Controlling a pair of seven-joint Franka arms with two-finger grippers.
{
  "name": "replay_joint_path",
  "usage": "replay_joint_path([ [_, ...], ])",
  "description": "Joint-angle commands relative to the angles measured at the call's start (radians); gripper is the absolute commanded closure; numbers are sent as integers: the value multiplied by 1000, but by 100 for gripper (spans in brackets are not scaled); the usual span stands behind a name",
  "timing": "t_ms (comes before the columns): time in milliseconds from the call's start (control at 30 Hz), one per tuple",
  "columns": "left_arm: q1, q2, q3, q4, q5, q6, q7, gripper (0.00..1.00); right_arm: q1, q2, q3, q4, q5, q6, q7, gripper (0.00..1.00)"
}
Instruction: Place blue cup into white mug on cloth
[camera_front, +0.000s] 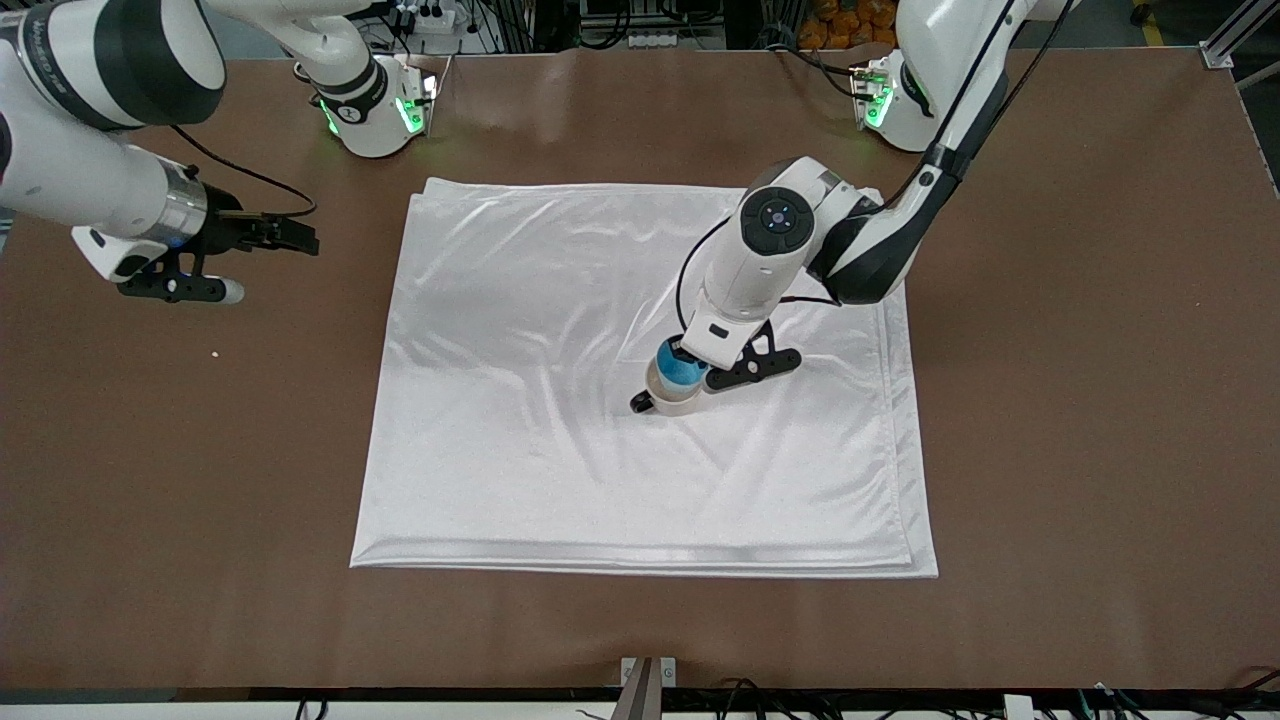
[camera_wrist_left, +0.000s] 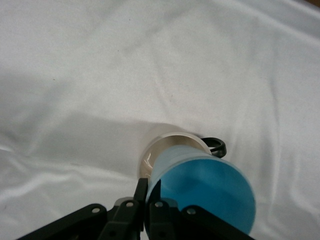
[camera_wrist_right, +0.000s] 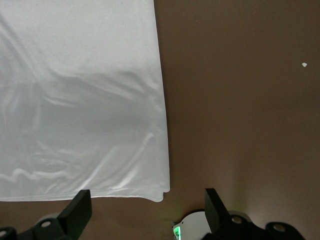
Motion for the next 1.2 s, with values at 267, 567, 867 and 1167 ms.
replay_joint_path([
  [267, -27, 49, 11, 24, 95, -13, -37, 100, -1, 12, 21, 190, -6, -40, -26, 0],
  [567, -40, 65, 11, 29, 96, -13, -71, 100, -7, 27, 107, 271, -190, -28, -28, 0],
  [867, -52, 65, 12, 36, 96, -11, -80, 0, -31, 47, 108, 289, -187, 17, -31, 0],
  [1167, -37, 14, 12, 55, 98, -16, -70, 0, -57, 69, 105, 308, -124, 55, -35, 0],
])
